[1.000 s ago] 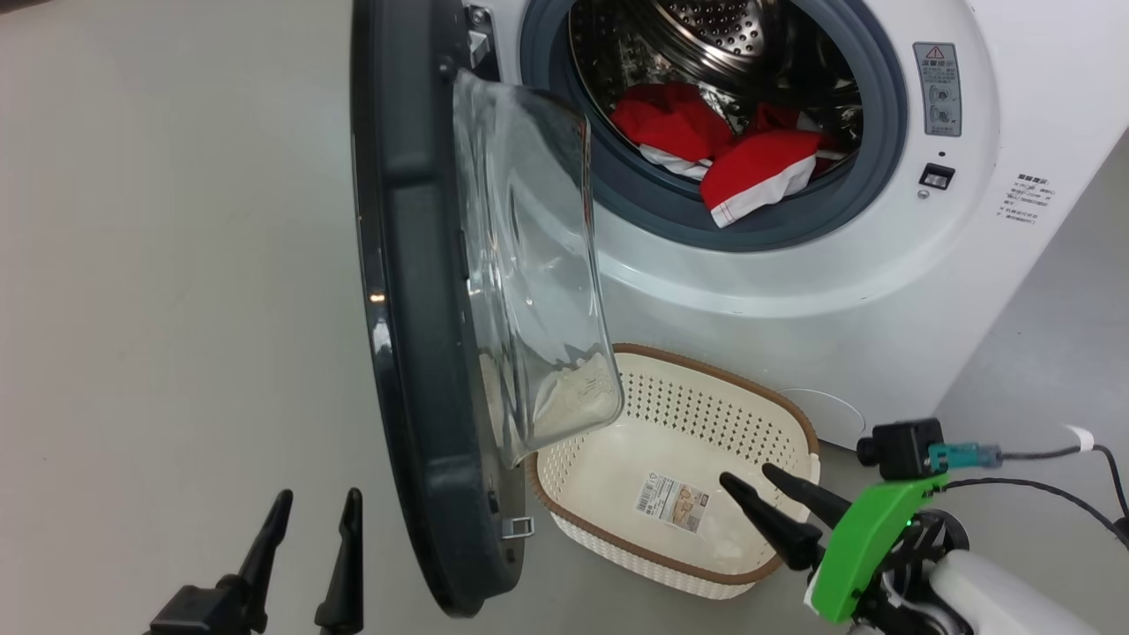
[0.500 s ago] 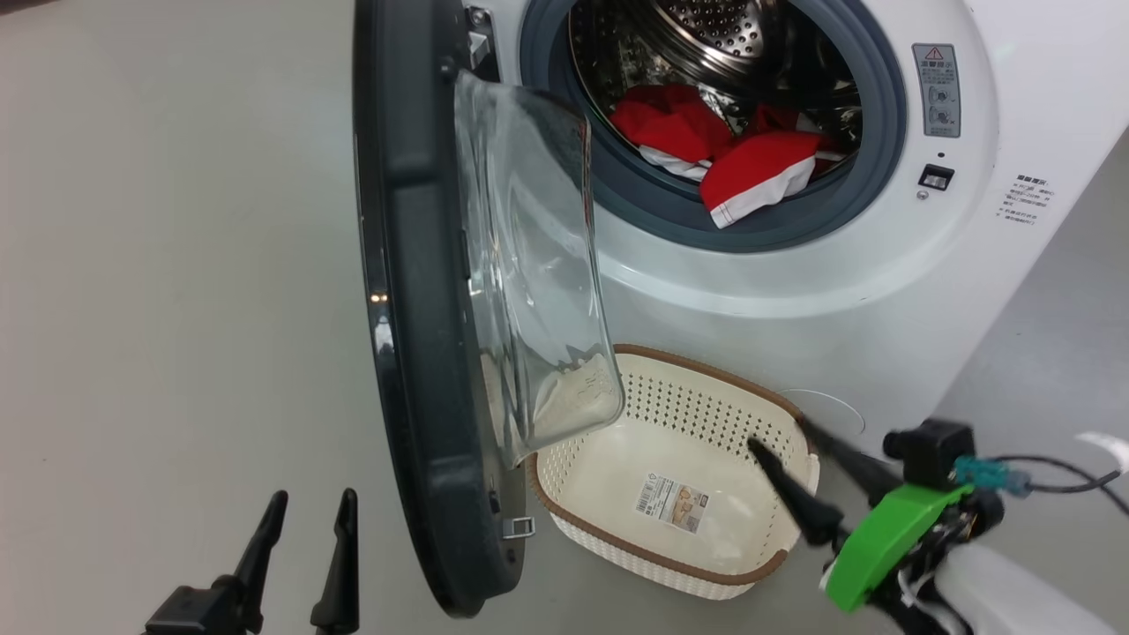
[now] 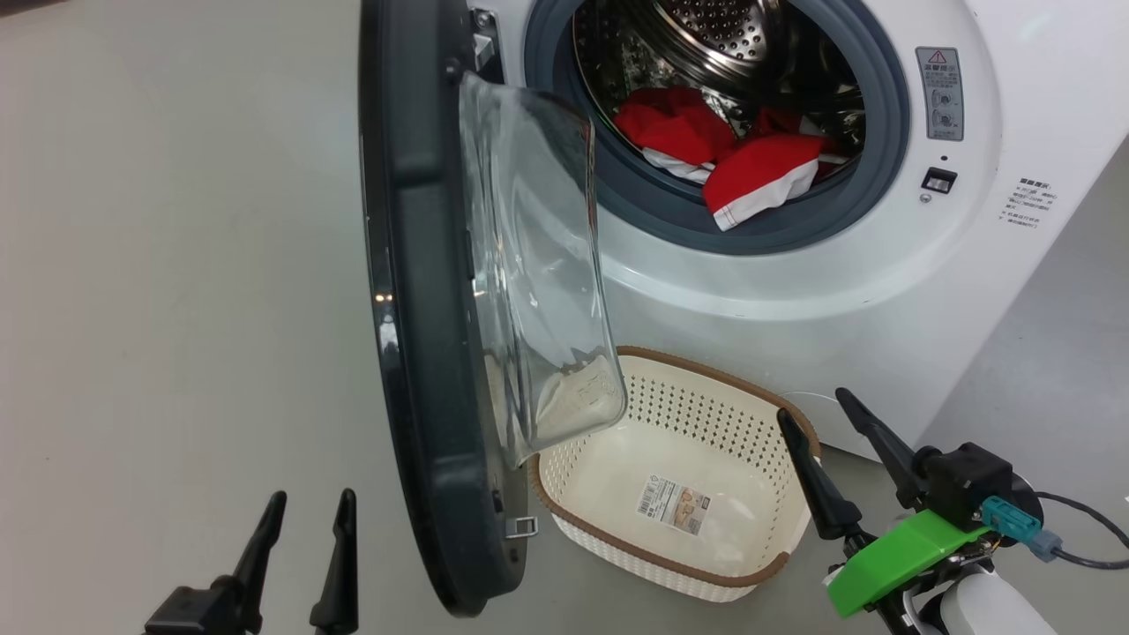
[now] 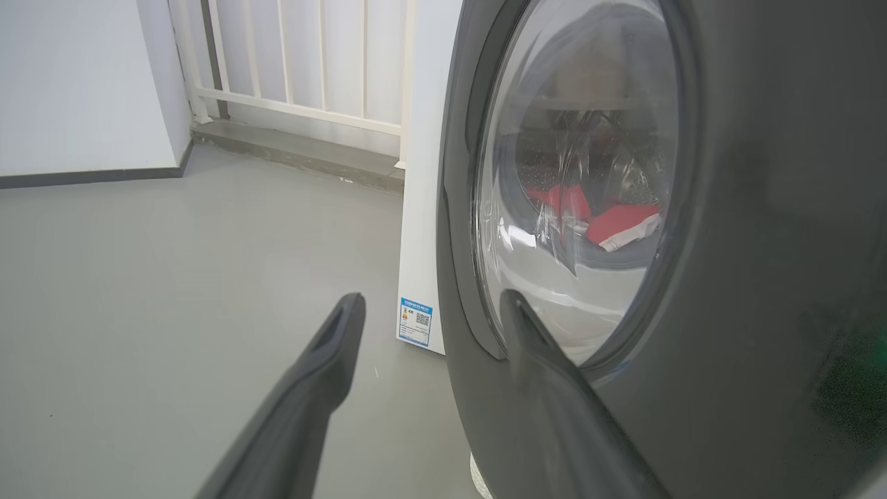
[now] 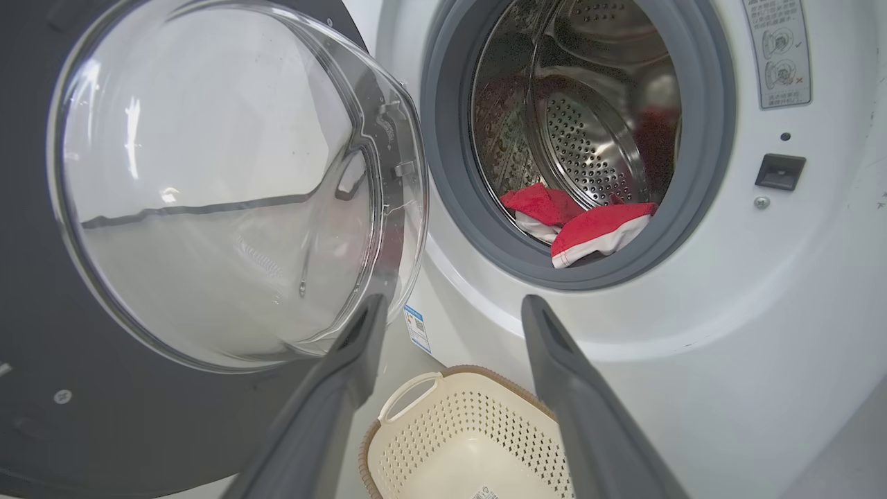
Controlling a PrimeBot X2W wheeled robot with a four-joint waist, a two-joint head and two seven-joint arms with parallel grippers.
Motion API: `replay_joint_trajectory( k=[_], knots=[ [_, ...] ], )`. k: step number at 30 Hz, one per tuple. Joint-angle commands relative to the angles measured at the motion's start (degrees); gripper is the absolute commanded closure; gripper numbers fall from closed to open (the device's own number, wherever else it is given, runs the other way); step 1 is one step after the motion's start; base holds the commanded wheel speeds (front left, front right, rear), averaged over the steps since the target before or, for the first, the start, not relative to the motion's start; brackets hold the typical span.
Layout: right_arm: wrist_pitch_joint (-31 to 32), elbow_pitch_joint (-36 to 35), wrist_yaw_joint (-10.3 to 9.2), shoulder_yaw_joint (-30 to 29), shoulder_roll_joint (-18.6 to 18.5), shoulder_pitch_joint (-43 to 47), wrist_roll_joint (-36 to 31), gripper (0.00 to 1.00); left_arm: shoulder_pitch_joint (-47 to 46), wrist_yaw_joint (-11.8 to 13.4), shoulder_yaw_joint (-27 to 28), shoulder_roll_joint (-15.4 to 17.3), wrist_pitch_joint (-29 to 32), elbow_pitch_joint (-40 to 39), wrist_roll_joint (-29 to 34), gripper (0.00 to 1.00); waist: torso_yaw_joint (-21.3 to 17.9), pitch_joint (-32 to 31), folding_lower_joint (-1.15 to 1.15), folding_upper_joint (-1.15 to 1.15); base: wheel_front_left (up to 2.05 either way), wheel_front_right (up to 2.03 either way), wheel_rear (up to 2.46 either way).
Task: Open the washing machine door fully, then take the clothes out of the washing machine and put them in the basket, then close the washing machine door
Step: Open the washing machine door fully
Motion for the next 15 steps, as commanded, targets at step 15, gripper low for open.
replay_joint_trajectory(
  k=[15],
  knots=[
    [-0.5,-3.7,0.35,-9.3,5.1,5.8,-8.0,0.00,0.0,-0.1,1.6,0.5,-0.7,-1.3,0.3,0.00,0.6,-0.6,0.00,0.00,0.00,0.00,0.00]
  ],
)
